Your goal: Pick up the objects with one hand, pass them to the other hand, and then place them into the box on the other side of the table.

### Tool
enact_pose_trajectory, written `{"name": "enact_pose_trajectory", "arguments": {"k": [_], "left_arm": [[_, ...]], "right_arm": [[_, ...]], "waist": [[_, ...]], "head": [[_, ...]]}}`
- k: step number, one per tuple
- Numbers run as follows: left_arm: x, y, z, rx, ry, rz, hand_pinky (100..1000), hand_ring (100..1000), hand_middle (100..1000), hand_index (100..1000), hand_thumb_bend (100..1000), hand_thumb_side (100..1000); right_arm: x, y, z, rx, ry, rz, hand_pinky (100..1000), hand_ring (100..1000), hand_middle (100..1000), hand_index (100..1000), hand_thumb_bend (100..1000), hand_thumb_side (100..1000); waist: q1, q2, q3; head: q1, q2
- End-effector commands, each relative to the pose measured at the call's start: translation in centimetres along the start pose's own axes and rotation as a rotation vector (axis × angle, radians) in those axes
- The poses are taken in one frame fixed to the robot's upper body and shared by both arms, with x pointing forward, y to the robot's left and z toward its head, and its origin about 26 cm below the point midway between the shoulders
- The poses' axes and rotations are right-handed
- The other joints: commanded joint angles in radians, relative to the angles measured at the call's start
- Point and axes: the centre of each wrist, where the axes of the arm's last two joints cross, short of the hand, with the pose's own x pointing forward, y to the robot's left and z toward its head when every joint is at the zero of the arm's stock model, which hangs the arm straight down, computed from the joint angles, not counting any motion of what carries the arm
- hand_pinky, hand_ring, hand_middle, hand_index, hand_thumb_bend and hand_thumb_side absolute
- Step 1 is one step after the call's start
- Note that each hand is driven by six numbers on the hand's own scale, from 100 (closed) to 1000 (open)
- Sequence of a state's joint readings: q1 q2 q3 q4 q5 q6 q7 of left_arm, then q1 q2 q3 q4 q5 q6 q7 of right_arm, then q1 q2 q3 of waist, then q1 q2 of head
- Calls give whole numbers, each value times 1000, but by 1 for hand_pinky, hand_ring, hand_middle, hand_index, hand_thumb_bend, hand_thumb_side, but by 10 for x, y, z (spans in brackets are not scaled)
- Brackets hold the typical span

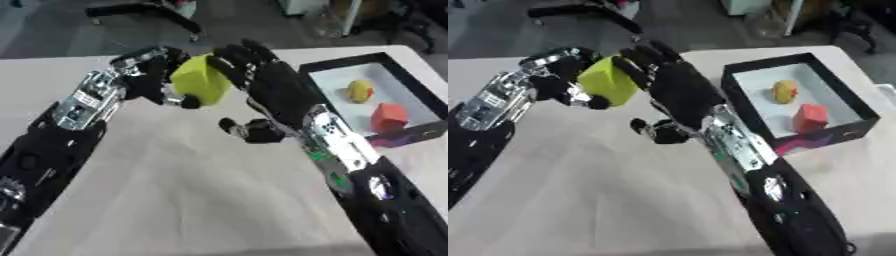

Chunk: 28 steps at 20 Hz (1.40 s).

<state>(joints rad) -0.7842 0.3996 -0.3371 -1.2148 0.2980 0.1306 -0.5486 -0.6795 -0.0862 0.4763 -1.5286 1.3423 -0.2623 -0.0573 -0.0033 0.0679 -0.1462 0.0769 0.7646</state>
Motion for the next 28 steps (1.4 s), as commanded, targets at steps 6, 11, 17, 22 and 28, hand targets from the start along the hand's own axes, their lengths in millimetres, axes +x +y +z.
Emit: {"name": "enact_pose_trajectory", "arguments": {"k": [6, 11, 17, 22, 28], "left_arm": [[28, -4, -13, -59, -63, -17, 681, 478, 434, 445, 583, 100], [29, -11, -18, -115, -52, -8, 679, 477, 433, 445, 575, 100], [29, -17, -23, -164, -34, -6, 677, 476, 433, 445, 564, 100], [30, -21, -26, -207, -34, 2, 679, 478, 435, 448, 563, 100], [33, -22, -27, -239, -44, -1, 686, 491, 450, 462, 593, 100]], "right_arm": [[4, 5, -5, 16, -39, 22, 982, 937, 923, 1000, 492, 192], [5, 8, -6, 8, -35, 38, 971, 921, 911, 997, 469, 171], [6, 9, -6, -39, -19, 45, 917, 864, 875, 976, 415, 160], [6, 10, -6, -68, -6, 59, 829, 759, 764, 883, 267, 100], [7, 11, -6, -212, 41, 60, 607, 549, 490, 547, 100, 100]], "waist": [[2, -21, 9], [0, -22, 12], [0, -23, 14], [0, -24, 14], [0, -26, 14]], "head": [[8, 5], [7, 5], [5, 5], [2, 5], [-3, 5]]}}
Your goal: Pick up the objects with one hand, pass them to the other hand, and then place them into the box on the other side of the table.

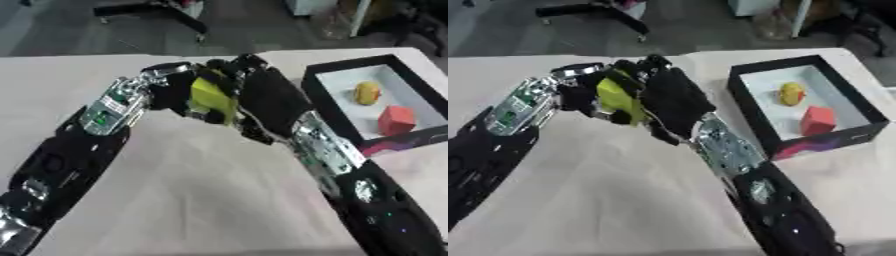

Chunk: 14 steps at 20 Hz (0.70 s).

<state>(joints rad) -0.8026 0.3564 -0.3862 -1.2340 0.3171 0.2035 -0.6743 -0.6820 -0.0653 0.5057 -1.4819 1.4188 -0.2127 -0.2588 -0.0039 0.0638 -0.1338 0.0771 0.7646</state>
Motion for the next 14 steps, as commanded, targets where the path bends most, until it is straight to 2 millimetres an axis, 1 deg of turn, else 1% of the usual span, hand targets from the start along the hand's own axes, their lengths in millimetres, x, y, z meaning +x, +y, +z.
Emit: {"name": "enact_pose_trajectory", "arguments": {"k": [1, 2, 3, 4, 5, 6, 8, 9, 10, 11, 12, 13, 14], "left_arm": [[24, -1, -5, -42, -60, -51, 687, 492, 452, 464, 596, 100], [24, -1, -4, -43, -61, -55, 699, 521, 481, 499, 670, 100], [23, 1, -2, -42, -60, -60, 702, 528, 489, 509, 699, 100], [23, 3, 1, -36, -59, -66, 714, 549, 510, 538, 828, 109], [22, 6, 5, -25, -58, -76, 718, 555, 517, 547, 877, 152], [21, 10, 10, -11, -53, -90, 729, 574, 539, 574, 936, 259], [17, 21, 24, 28, -32, -124, 744, 605, 574, 613, 1000, 357], [15, 27, 31, 53, -23, -141, 748, 617, 587, 628, 1000, 372], [12, 31, 37, 74, -16, -155, 771, 660, 645, 689, 1000, 367], [9, 37, 44, 93, -11, -170, 781, 679, 671, 714, 1000, 362], [5, 41, 51, 105, -8, -183, 805, 719, 718, 757, 1000, 376], [1, 45, 58, 116, -6, -196, 819, 742, 746, 786, 1000, 381], [-3, 50, 66, 131, -2, -207, 827, 753, 760, 801, 1000, 368]], "right_arm": [[-3, 0, -2, -96, 39, -5, 604, 547, 489, 542, 100, 101], [-4, 1, -1, -129, 58, -19, 587, 534, 474, 491, 100, 100], [-4, 1, -1, -159, 75, -34, 585, 532, 473, 472, 100, 100], [-5, 1, -1, -184, 87, -45, 587, 534, 474, 416, 100, 103], [-6, 1, 0, -201, 95, -54, 590, 536, 476, 400, 100, 113], [-7, 1, 0, -211, 98, -60, 595, 538, 477, 376, 100, 123], [-9, -1, -1, -223, 102, -71, 593, 537, 472, 357, 100, 153], [-11, -2, -1, -229, 105, -75, 593, 538, 471, 353, 100, 156], [-13, -4, -1, -234, 108, -79, 583, 532, 461, 343, 100, 168], [-16, -6, -1, -242, 115, -84, 579, 529, 456, 341, 100, 180], [-18, -8, -1, -252, 121, -89, 571, 524, 446, 340, 100, 202], [-22, -12, -1, -264, 130, -94, 564, 521, 442, 338, 100, 215], [-27, -15, -1, -278, 142, -99, 553, 516, 435, 339, 100, 230]], "waist": [[0, -22, 2], [0, -23, 2], [0, -23, 3], [-1, -23, 3], [-2, -24, 2], [-3, -25, 2], [-4, -27, 2], [-4, -28, 2], [-4, -29, 2], [-5, -29, 3], [-6, -30, 3], [-7, -30, 4], [-9, -31, 4]], "head": [[-4, 5], [-4, 5], [-3, 5], [-3, 5], [-3, 5], [-2, 5], [-5, 5], [-8, 5], [-14, 5], [-22, 5], [-28, 5], [-33, 5], [-37, 5]]}}
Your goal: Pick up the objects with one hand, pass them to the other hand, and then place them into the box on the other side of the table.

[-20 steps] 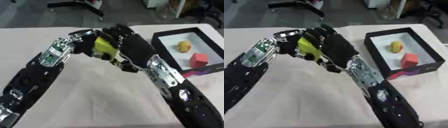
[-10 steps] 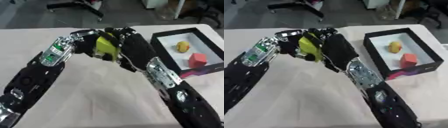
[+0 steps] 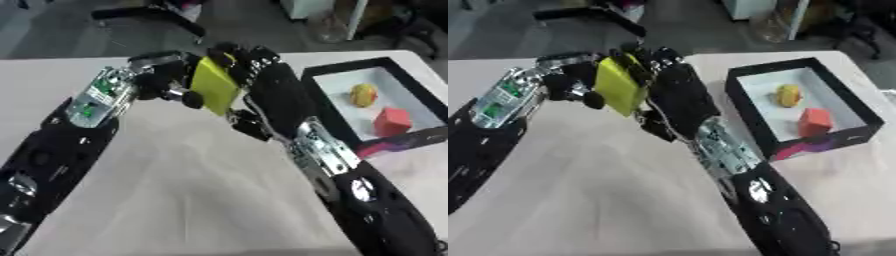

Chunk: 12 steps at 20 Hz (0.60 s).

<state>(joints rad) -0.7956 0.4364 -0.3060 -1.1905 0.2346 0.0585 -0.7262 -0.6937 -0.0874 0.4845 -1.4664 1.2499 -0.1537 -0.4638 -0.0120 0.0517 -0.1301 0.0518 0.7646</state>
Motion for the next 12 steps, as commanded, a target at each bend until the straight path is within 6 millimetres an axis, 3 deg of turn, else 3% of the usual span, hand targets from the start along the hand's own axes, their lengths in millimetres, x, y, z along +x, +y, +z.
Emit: {"name": "enact_pose_trajectory", "arguments": {"k": [1, 4, 6, 9, 12], "left_arm": [[-3, 24, 30, 69, 15, -73, 829, 758, 768, 808, 1000, 361], [-24, 37, 59, 172, 78, -74, 834, 771, 790, 825, 1000, 352], [-42, 44, 88, 312, 122, -54, 825, 758, 776, 814, 1000, 406], [-61, 41, 132, 550, 116, -11, 813, 740, 751, 796, 1000, 494], [-64, 31, 165, 749, 67, -2, 807, 730, 736, 788, 1000, 560]], "right_arm": [[-16, -20, -11, -71, 26, -1, 546, 513, 430, 340, 100, 235], [-37, -30, -10, -97, 117, -14, 493, 490, 404, 353, 100, 256], [-63, -33, 1, -87, 241, 1, 443, 472, 381, 380, 100, 291], [-122, -35, 44, -61, 573, 81, 384, 454, 364, 436, 100, 357], [-175, -36, 91, -66, 931, 178, 345, 435, 348, 497, 100, 402]], "waist": [[-2, -20, 1], [-3, -21, 1], [-2, -21, 2], [0, -19, 5], [-2, -18, 10]], "head": [[-15, 5], [-19, 3], [-21, 1], [-43, -5], [-59, -10]]}}
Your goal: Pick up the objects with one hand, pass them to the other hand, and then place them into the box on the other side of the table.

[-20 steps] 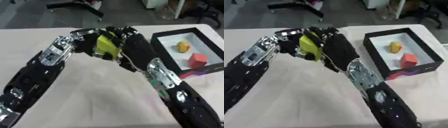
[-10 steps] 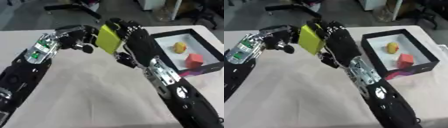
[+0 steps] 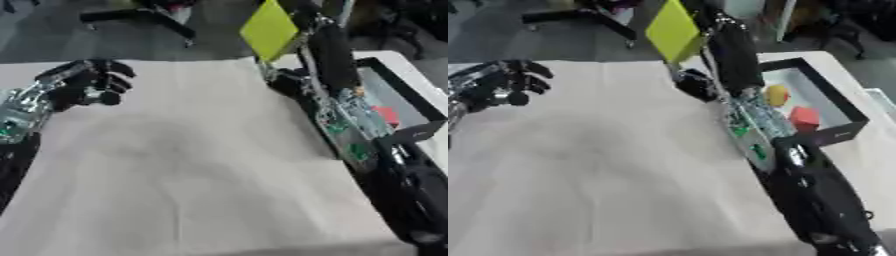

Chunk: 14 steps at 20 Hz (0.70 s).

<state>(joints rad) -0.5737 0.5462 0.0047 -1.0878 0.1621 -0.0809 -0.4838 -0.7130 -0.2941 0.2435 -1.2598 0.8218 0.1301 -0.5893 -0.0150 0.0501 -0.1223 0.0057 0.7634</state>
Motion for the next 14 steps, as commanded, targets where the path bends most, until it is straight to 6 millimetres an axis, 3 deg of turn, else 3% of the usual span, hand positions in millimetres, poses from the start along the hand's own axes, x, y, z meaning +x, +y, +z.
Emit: {"name": "enact_pose_trajectory", "arguments": {"k": [1, 2, 3, 4, 5, 7, 8, 10, 12, 13, 14], "left_arm": [[21, 29, 28, 222, -104, -26, 807, 730, 733, 786, 1000, 573], [24, 30, 35, 267, -127, -31, 807, 730, 732, 787, 1000, 586], [27, 30, 42, 315, -156, -38, 807, 729, 728, 785, 1000, 658], [31, 30, 48, 354, -182, -45, 807, 729, 727, 784, 1000, 597], [35, 29, 54, 390, -208, -52, 806, 728, 723, 784, 1000, 608], [44, 26, 62, 446, -247, -68, 807, 728, 721, 785, 1000, 611], [48, 25, 66, 471, -263, -77, 807, 729, 720, 786, 1000, 615], [55, 20, 72, 513, -287, -99, 810, 731, 721, 789, 1000, 619], [61, 15, 76, 534, -302, -117, 810, 731, 721, 790, 1000, 621], [63, 13, 78, 539, -308, -124, 811, 732, 721, 792, 1000, 625], [65, 11, 80, 543, -313, -129, 811, 731, 721, 792, 1000, 627]], "right_arm": [[-71, -8, -6, -46, 330, 110, 339, 435, 350, 525, 100, 411], [-86, -6, -3, -39, 403, 128, 352, 454, 371, 590, 100, 413], [-101, -3, 2, -5, 478, 147, 384, 494, 423, 722, 100, 359], [-112, -1, 6, 45, 535, 162, 402, 513, 446, 757, 100, 491], [-123, 1, 10, 119, 578, 183, 477, 588, 523, 858, 100, 585], [-138, 3, 14, 269, 633, 223, 594, 688, 623, 968, 100, 670], [-144, 3, 15, 339, 656, 246, 642, 733, 678, 1000, 225, 692], [-156, 1, 14, 480, 687, 291, 871, 893, 866, 1000, 431, 652], [-167, -5, 10, 635, 691, 348, 985, 969, 938, 1000, 493, 623], [-171, -11, 4, 706, 683, 382, 1000, 1000, 998, 1000, 544, 583], [-173, -17, -4, 769, 670, 421, 1000, 1000, 1000, 1000, 561, 552]], "waist": [[0, -16, 6], [-1, -16, 8], [-1, -16, 12], [-2, -17, 15], [-2, -18, 20], [-3, -20, 27], [-3, -21, 30], [-4, -24, 37], [-7, -29, 46], [-9, -30, 49], [-11, -32, 51]], "head": [[-15, -10], [-16, -10], [-15, -9], [-15, -8], [-15, -6], [-13, -2], [-12, 0], [-9, 2], [-7, 5], [-5, 6], [-3, 6]]}}
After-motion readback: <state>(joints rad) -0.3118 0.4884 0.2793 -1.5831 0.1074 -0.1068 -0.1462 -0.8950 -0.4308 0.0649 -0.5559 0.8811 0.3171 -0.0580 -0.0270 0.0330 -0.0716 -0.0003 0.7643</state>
